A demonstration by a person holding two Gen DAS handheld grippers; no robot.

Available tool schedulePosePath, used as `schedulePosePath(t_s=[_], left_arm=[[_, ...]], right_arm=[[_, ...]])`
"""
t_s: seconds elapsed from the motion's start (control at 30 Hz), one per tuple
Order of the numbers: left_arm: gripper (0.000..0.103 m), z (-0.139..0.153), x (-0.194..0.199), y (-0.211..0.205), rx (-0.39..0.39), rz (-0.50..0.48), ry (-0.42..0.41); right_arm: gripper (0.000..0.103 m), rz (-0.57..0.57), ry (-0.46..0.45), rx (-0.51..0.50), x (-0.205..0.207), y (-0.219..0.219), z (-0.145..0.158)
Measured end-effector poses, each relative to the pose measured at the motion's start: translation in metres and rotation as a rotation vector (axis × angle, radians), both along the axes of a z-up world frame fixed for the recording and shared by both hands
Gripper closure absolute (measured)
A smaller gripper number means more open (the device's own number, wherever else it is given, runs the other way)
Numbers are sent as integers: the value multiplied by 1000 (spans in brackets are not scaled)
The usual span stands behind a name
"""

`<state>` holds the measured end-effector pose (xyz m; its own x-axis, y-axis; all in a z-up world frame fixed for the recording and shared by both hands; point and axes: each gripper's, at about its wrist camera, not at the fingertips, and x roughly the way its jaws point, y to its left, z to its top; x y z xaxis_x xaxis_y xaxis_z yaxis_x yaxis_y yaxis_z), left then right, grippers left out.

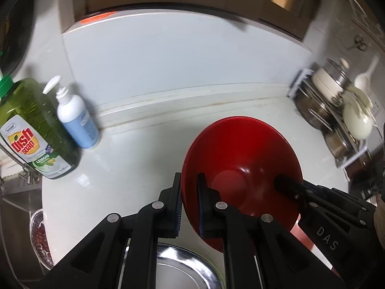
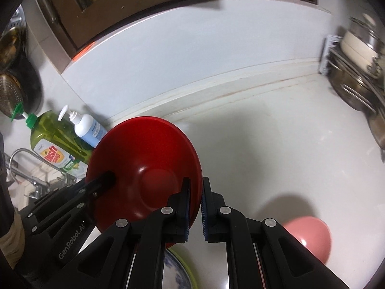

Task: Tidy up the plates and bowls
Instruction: 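Lift the red bowl with both tools and carry it over the pink bowl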

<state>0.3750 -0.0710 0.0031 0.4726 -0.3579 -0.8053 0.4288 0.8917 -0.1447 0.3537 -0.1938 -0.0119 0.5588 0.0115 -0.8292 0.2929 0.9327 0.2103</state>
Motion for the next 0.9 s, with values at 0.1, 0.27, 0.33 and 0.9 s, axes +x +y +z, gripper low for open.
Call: schedulePosePath(t_s=[0.1, 0.27, 0.33, 0.9], left_arm=[[92, 4, -13, -12, -3, -31, -7], [92, 7, -35, -32, -3, -77, -19], [92, 7, -42, -40, -2, -93, -18], [90, -14, -94, -100, 32, -225, 24]], right_arm=[[93, -30, -10, -8, -20, -12, 5], [93, -73, -21, -18, -54, -34, 14], [93, -93, -23, -10, -65, -42, 14], [93, -212, 13, 4, -133, -91, -3]])
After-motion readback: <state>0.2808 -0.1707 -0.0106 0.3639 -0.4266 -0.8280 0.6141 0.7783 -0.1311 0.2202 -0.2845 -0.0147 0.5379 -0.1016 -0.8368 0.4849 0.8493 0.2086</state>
